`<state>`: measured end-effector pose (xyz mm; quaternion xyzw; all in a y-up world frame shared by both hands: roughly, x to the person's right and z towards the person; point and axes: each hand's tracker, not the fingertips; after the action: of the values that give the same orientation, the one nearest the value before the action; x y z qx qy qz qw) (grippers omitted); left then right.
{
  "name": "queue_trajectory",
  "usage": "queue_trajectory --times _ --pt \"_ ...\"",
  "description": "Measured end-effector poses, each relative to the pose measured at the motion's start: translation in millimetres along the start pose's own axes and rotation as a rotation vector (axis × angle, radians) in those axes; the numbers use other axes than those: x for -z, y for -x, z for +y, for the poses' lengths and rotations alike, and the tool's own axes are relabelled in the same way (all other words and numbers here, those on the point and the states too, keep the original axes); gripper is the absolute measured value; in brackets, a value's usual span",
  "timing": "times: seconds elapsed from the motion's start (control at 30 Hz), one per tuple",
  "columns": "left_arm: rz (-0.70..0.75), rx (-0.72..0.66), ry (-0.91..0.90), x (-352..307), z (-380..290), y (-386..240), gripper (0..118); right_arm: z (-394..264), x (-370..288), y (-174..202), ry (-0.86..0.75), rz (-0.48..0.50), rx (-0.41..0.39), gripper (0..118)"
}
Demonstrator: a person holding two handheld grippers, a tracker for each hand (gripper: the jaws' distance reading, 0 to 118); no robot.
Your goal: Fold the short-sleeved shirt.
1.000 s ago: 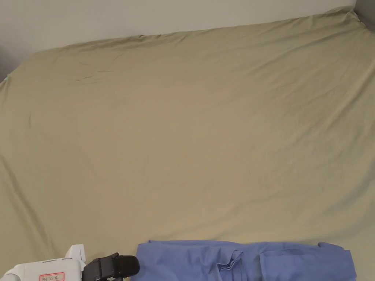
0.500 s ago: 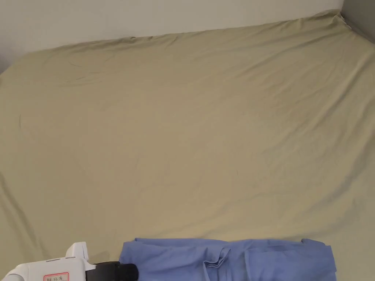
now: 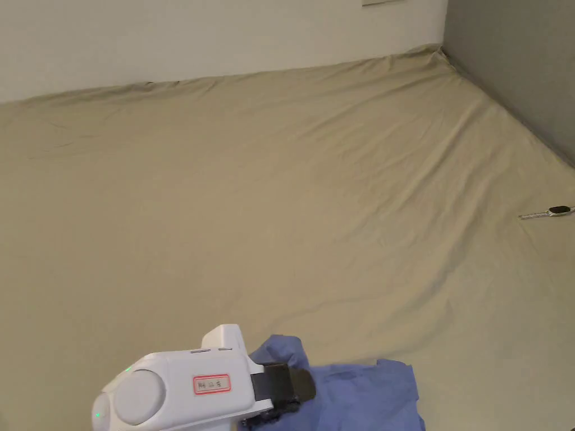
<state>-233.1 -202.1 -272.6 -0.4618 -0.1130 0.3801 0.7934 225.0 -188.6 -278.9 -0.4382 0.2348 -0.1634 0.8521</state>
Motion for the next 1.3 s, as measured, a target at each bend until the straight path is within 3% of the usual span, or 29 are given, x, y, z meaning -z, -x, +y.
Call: queue_trajectory --times 0.07,0.2,0.37,0.4,0.47,0.5,0.6,0.63,0.7,0.73,0.8,0.87,1.0,1.13,1.2,1.3 --pt "-0.037 -0.007 0.039 34.1 -2.3 -15.5 5 -4.2 -7.5 -4.4 -0.008 -0.007 0.002 0" --pt "0.037 0.061 0.092 78.2 -12.1 -27.0 5 -12.2 -15.3 -13.6 -0.012 -0.015 0.023 0" --pt "0.010 0.052 0.142 83.3 -20.5 -20.0 6 -19.4 -14.8 -21.9 -0.004 -0.025 0.051 0" --pt "-0.010 0.041 0.148 79.7 -18.9 -14.4 16 -20.5 -13.7 -23.2 -0.003 -0.027 0.054 0" --pt "-0.095 -0.041 0.155 69.0 -17.3 -3.9 97 -22.1 -12.7 -25.4 0.001 -0.027 0.059 0" --pt "-0.130 -0.069 0.138 61.3 -16.6 -1.4 118 -22.9 -12.5 -26.6 0.002 -0.026 0.061 0" --pt "-0.189 -0.092 0.086 36.8 -10.0 10.1 109 -25.3 -11.0 -30.3 0.005 -0.027 0.073 0" --pt "-0.192 -0.086 0.080 34.2 -9.6 15.3 83 -25.9 -10.8 -32.0 0.008 -0.029 0.078 0" --pt "-0.185 -0.062 0.058 39.4 -8.6 19.3 13 -26.8 -10.3 -34.3 0.009 -0.035 0.083 0" --pt "-0.118 -0.023 0.045 47.3 -8.3 21.3 3 -27.1 -10.5 -35.9 0.011 -0.038 0.088 0" --pt "-0.032 0.045 0.033 67.4 -8.6 24.5 3 -28.2 -11.8 -37.9 0.010 -0.043 0.097 0" --pt "0.024 0.018 0.126 82.5 -10.4 28.2 1 -29.7 -14.8 -39.5 0.004 -0.048 0.107 0" --pt "-0.148 -0.001 0.267 112.3 -33.9 5.8 0 -30.8 -17.5 -44.2 0.012 -0.063 0.115 0" --pt "-0.051 0.105 0.304 152.3 -49.6 -8.9 0 -30.0 -18.0 -49.2 0.015 -0.082 0.134 0" --pt "-0.086 0.037 0.292 153.7 -49.6 -14.4 0 -29.9 -19.2 -48.2 0.006 -0.076 0.139 0" --pt "-0.191 0.108 0.285 127.6 -50.0 -32.5 0 -27.5 -15.2 -44.5 0.008 -0.062 0.137 0"
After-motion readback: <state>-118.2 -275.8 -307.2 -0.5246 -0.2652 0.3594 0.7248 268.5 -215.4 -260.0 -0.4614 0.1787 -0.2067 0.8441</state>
